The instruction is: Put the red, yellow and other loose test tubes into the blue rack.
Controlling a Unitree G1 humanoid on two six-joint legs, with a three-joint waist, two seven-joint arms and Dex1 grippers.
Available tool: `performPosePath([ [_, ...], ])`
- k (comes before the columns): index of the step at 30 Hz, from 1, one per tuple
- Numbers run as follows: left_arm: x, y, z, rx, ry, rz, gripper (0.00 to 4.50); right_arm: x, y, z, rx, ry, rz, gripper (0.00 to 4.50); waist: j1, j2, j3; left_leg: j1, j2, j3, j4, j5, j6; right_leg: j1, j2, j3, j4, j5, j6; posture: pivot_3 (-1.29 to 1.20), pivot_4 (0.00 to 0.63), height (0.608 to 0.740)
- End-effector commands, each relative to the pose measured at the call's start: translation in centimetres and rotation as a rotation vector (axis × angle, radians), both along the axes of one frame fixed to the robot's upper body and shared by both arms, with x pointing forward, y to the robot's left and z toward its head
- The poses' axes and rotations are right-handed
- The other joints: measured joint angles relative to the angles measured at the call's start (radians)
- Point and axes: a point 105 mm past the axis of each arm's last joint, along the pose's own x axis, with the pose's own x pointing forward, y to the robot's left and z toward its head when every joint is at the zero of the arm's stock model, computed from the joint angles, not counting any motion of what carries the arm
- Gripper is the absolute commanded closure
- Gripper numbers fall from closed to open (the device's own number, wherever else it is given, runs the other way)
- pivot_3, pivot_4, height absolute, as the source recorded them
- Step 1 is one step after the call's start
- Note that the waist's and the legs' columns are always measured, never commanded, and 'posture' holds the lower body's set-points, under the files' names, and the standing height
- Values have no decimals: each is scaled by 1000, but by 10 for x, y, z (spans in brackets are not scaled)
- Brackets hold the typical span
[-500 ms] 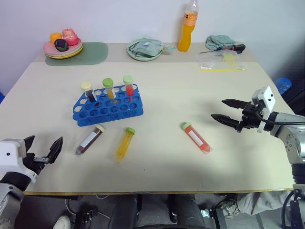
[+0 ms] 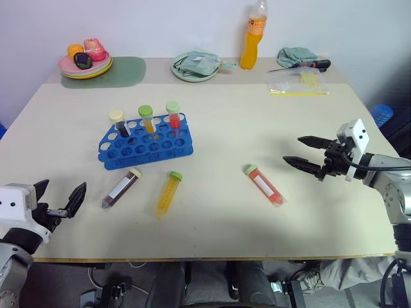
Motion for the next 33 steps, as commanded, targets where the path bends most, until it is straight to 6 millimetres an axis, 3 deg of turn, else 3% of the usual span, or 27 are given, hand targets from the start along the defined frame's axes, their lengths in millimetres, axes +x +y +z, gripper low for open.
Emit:
performPosePath([
  [1, 11, -20, 11, 17, -35, -105, 81, -2, 3, 20, -15, -61, -1, 0, 1, 0, 0, 0, 0, 0, 0, 0, 0, 0, 0, 0, 0, 0, 0, 0, 150, 740],
  [6, 34, -42, 13, 3, -33, -247, 81, -16, 13, 28, 16, -66, -21, 0, 1, 0, 0, 0, 0, 0, 0, 0, 0, 0, 0, 0, 0, 0, 0, 0, 150, 740],
  [10, 40, -55, 12, 24, -9, -350, 81, -28, 25, 29, 44, -32, -32, 0, -3, 0, 0, 0, 0, 0, 0, 0, 0, 0, 1, 1, 0, 0, 0, 0, 150, 740],
  [12, 41, -83, 8, 58, 17, -505, 81, -34, 43, 32, 37, 1, -13, 0, -3, 1, 0, 0, 0, 1, 0, 0, 0, -1, 1, 1, 0, 0, 0, 0, 150, 740],
  [15, 29, -131, 0, 132, 62, -784, 81, -38, 61, 19, -202, 49, -41, 0, -3, 2, 0, 0, 0, 1, 0, 0, 0, -1, 1, 1, 0, 0, 0, 0, 150, 740],
  [21, 17, -177, -1, 134, 42, -1055, 81, -22, 91, 4, -220, 331, -197, 0, -3, 2, 0, -1, 1, 2, -1, 0, 0, -4, -1, 3, 0, 0, -1, 0, 150, 740],
  [26, 19, -192, -4, 124, 15, -1111, 81, -11, 97, -13, -272, 431, -233, 0, -1, 2, 0, -4, -2, 1, -2, -1, 1, -5, -3, 2, -1, 0, -1, 0, 150, 740],
  [33, 21, -194, -2, 111, -4, -1090, 81, -2, 86, -14, -364, 511, -306, 0, -6, 2, 0, -15, -3, 4, 1, -1, 3, -16, -2, 4, 2, 2, 2, 0, 150, 740],
])
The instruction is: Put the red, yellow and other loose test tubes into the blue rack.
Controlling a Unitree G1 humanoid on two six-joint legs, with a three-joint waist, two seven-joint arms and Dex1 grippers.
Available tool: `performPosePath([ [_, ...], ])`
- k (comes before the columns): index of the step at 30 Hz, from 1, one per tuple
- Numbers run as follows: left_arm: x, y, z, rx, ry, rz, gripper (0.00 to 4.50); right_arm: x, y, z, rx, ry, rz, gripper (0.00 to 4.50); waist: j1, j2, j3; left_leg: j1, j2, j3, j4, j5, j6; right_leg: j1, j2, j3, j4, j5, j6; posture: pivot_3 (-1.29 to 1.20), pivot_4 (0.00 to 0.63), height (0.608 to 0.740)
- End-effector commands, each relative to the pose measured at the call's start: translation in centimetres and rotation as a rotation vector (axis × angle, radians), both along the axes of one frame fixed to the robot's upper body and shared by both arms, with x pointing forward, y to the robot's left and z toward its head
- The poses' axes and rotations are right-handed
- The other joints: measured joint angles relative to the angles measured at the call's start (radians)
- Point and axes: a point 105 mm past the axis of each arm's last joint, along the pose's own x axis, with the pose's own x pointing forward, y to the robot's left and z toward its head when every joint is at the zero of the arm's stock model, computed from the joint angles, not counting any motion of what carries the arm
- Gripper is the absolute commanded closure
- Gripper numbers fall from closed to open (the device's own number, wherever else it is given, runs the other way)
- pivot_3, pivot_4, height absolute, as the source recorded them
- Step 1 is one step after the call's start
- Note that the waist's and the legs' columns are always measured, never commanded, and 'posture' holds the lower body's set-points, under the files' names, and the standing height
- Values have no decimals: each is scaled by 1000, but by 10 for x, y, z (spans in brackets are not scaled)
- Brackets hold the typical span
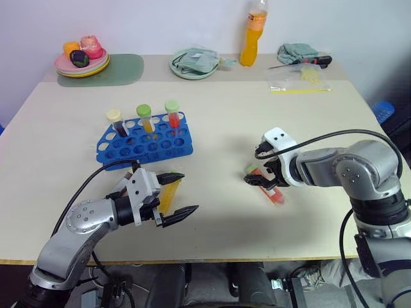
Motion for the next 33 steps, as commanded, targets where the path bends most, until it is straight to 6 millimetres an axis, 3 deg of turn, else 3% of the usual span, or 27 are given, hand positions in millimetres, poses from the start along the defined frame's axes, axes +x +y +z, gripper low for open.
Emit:
performPosePath([
  [1, -4, -5, 7, -8, -39, -7, 81, 1, -6, 5, -51, 22, -19, 0, -1, 0, 0, 0, 0, 0, 0, 0, 0, 0, 1, 0, 0, 0, 0, 0, 150, 740],
  [11, -4, -13, 16, -72, -29, 23, 81, -10, -7, 0, -127, 149, 19, 0, -3, 0, 0, 0, 2, 0, 1, 0, 0, 0, 4, 0, 2, 1, 2, 0, 150, 740],
  [14, -4, -13, 17, -68, -31, 24, 0, -12, -8, -6, -135, 180, 8, 887, -2, 0, 0, 0, 1, 0, 1, 0, 0, 0, 4, 0, 2, 1, 2, 0, 150, 740],
  [19, -2, -12, 18, -72, -33, 31, 0, -14, -7, -9, -143, 203, 2, 3456, -2, 0, 0, 0, 2, 0, 1, 0, 0, 0, 4, 0, 2, 1, 2, 0, 150, 740],
  [20, -2, -11, 18, -72, -33, 32, 0, -13, -7, -8, -140, 200, -3, 3736, -2, 0, 0, 0, 2, 0, 1, 0, 0, 0, 4, 0, 2, 1, 2, 0, 150, 740],
  [21, -2, -10, 18, -72, -32, 36, 0, -11, -4, -4, -122, 189, -5, 3741, -1, 0, 0, 0, 2, 0, 1, 0, 0, 0, 4, 0, 2, 1, 2, 0, 150, 740],
  [24, -1, -4, 18, -69, -33, 73, 0, -3, 19, 20, -15, 56, 44, 3741, -3, 0, 0, 0, 2, 0, 1, 0, 0, 0, 4, 0, 2, 1, 2, 0, 150, 740],
  [29, 10, 33, 13, -98, -27, 316, 0, 3, 88, 95, 355, -539, 270, 3741, -11, 0, 0, 0, 3, -1, 0, 0, 0, -2, 6, 0, 4, 1, 4, 0, 150, 740],
  [31, 15, 51, 11, -112, -47, 433, 0, 3, 102, 104, 434, -685, 339, 3741, -15, 0, -1, 0, 3, -1, 0, 0, 0, -2, 8, 0, 4, 1, 4, 0, 150, 740],
  [33, 26, 78, 12, -113, -132, 616, 0, 10, 124, 104, 633, -740, 375, 3741, -19, -1, -1, 1, 3, -1, 0, 0, 0, -1, 8, 0, 4, 2, 4, 0, 150, 740],
])
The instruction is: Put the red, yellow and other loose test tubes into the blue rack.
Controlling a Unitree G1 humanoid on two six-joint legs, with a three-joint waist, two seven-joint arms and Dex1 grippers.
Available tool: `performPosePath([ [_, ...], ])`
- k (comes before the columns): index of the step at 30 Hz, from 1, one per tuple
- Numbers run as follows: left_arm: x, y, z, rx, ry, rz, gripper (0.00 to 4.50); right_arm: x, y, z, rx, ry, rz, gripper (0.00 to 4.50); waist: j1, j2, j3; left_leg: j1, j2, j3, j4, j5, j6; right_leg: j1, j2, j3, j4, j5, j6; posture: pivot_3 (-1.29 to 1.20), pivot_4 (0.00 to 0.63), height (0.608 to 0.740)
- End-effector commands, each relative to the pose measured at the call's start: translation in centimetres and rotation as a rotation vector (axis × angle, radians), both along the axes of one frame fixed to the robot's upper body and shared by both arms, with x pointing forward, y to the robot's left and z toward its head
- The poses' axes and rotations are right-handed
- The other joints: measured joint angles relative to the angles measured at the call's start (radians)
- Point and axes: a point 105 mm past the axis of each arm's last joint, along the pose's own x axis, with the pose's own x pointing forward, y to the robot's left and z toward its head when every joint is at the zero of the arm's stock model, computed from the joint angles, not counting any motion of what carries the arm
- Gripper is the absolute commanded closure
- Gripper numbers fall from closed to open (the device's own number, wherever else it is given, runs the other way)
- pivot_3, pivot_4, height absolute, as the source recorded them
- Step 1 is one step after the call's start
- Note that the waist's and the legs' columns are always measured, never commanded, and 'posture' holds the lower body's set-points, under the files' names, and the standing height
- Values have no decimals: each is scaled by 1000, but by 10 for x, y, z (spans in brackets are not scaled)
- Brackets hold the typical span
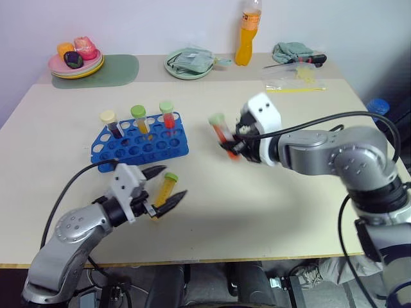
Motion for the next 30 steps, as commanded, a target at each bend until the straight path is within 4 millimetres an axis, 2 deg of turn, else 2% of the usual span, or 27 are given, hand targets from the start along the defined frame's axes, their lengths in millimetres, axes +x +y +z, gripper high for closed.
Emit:
performPosePath([
  [1, 13, 36, 11, 29, -134, 244, 0, 6, 27, 14, 216, -161, 108, 3741, -3, 0, 0, 1, 0, 0, 1, 0, 0, 1, 0, 0, 1, 0, 0, 0, 150, 740],
  [4, 20, 53, 15, 22, -193, 359, 0, 16, 50, 13, 334, -210, 133, 3741, -4, 0, 0, 4, 0, 1, 1, 1, -2, 1, 0, 1, 4, 0, 0, 0, 150, 740],
  [7, 22, 62, 16, 26, -231, 411, 0, 25, 76, 1, 347, -274, 146, 3741, -4, 0, 0, 5, -1, 1, 1, 1, -2, 0, 0, 3, 8, 0, 0, 0, 150, 740],
  [13, 24, 76, 16, -24, -259, 472, 0, 34, 100, -27, 305, -318, 128, 3741, -5, 0, 0, 5, -1, 1, 0, 3, -6, -1, 0, 4, 10, 0, -1, 0, 150, 740],
  [22, 23, 76, 13, -50, -250, 450, 0, 53, 114, -46, 286, -306, 74, 3741, -9, 0, 0, 7, -1, 1, -2, 4, -8, -2, 0, 5, 11, 0, -1, 0, 150, 740],
  [30, 24, 72, 20, -45, -261, 440, 0, 55, 117, -56, 275, -290, 82, 3741, -9, 1, 0, 8, -1, 1, -3, 4, -8, -2, 0, 6, 11, 0, -1, 0, 150, 740],
])
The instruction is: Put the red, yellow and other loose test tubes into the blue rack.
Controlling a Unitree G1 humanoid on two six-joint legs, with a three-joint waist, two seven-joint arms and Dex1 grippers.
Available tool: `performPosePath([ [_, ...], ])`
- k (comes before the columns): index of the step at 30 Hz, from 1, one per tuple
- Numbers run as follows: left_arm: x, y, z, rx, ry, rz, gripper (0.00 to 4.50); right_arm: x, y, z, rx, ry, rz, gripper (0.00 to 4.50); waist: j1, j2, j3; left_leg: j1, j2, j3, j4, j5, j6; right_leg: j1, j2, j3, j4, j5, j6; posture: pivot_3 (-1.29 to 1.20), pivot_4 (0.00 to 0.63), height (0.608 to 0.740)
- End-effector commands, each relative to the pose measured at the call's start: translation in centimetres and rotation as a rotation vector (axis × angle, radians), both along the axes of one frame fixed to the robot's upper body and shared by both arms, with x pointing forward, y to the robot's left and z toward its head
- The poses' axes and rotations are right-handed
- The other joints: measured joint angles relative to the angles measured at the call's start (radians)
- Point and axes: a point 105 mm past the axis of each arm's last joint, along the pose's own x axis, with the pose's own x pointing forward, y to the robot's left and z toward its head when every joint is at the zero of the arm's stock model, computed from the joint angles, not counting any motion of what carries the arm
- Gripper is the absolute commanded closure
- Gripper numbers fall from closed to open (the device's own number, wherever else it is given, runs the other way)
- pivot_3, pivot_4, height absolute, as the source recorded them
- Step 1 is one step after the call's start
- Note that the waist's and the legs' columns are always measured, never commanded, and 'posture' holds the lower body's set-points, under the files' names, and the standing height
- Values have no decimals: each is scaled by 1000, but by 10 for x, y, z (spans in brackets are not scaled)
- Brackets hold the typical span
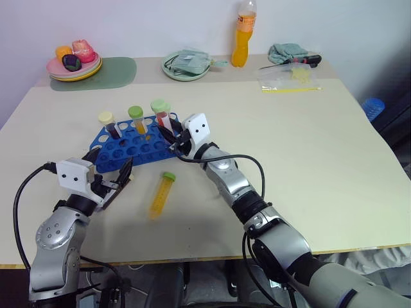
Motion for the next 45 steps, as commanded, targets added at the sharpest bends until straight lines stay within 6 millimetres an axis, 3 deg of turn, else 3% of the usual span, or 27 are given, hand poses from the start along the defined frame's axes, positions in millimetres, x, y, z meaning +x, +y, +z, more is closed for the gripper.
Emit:
performPosePath([
  [1, -1, -4, 16, 20, -48, -12, 0, -3, 10, 19, 38, -57, 22, 3741, 0, 0, 0, 0, 0, 0, 0, 0, 0, 0, 0, 0, 0, 0, 0, 0, 150, 740],
  [10, 1, -7, 17, 17, -47, -19, 0, 1, 9, 12, 24, -43, -3, 3741, 2, 0, 0, 1, 0, 0, 0, 0, -1, 1, 0, 0, 1, 0, 0, 0, 150, 740],
  [23, -2, 8, -3, 13, -31, -16, 0, 0, 12, 7, 54, 2, 29, 3741, -1, 0, 0, 2, 0, 0, -1, 1, -1, 1, 0, 1, 1, 0, 0, 0, 150, 740],
  [26, -2, 8, -3, 13, -34, -16, 0, 0, 10, 10, 73, -6, 33, 2269, -2, 0, 0, 2, 0, 0, -1, 1, -1, 1, 0, 1, 1, 0, 0, 0, 150, 740],
  [30, -3, 3, 0, 28, -21, -29, 0, -8, 3, 30, 71, -125, 42, 310, -2, 0, 0, 2, 0, 0, -1, 1, -1, 0, 0, 1, 1, 0, 0, 0, 150, 740],
  [36, -6, -22, 24, 59, 23, -133, 0, -29, -37, 44, 23, -148, 114, 310, 8, 0, 0, 2, 1, 0, -1, 1, -1, 1, -1, 1, 1, 0, 0, 0, 150, 740],
  [45, 0, -76, 34, 223, 318, -276, 0, -68, -102, 33, -301, -161, 244, 310, 6, 0, 0, 3, 0, -1, -1, 1, -1, 2, 1, 1, 1, 0, 0, 0, 150, 740],
])
